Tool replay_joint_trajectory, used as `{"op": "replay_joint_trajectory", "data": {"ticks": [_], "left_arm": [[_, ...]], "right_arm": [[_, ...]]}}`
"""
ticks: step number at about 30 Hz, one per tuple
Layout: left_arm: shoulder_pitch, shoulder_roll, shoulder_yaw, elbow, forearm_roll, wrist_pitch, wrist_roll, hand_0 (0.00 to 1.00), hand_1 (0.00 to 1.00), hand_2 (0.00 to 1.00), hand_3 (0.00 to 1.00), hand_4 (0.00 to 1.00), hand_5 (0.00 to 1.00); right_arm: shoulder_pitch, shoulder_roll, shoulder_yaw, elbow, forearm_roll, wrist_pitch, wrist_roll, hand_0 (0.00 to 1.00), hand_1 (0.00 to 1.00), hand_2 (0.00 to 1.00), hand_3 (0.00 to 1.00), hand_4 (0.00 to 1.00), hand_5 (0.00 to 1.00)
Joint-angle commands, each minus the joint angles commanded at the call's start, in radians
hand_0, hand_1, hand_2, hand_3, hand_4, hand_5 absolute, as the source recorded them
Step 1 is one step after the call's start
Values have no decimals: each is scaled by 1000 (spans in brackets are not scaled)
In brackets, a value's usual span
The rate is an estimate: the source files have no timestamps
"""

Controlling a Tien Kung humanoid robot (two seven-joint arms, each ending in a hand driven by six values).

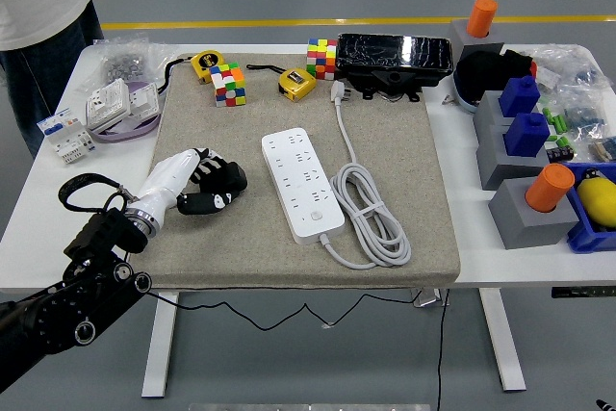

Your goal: Put the plug near the board,insert it into the board,press the button,pull the plug out

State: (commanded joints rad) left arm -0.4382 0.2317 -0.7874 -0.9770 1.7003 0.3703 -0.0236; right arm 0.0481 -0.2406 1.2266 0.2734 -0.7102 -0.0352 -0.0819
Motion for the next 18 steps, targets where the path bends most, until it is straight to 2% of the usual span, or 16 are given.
{"op": "replay_joint_trajectory", "data": {"ticks": [4,7,11,18], "left_arm": [[-4,2,4,-19,-27,13,-51,373,365,388,484,547,82],[-14,1,20,-38,-41,18,-70,373,365,388,484,547,82],[-30,-13,50,-47,-50,22,-82,366,354,380,480,540,72],[-74,-46,107,-13,-60,25,-75,367,354,376,481,531,66]], "right_arm": [[0,0,-1,-1,1,0,0,526,640,628,554,890,413],[0,0,-4,-2,2,0,0,526,640,628,554,890,413],[1,0,-5,1,2,0,1,526,641,629,554,890,412],[4,0,-15,-1,7,0,1,526,639,627,553,890,413]]}}
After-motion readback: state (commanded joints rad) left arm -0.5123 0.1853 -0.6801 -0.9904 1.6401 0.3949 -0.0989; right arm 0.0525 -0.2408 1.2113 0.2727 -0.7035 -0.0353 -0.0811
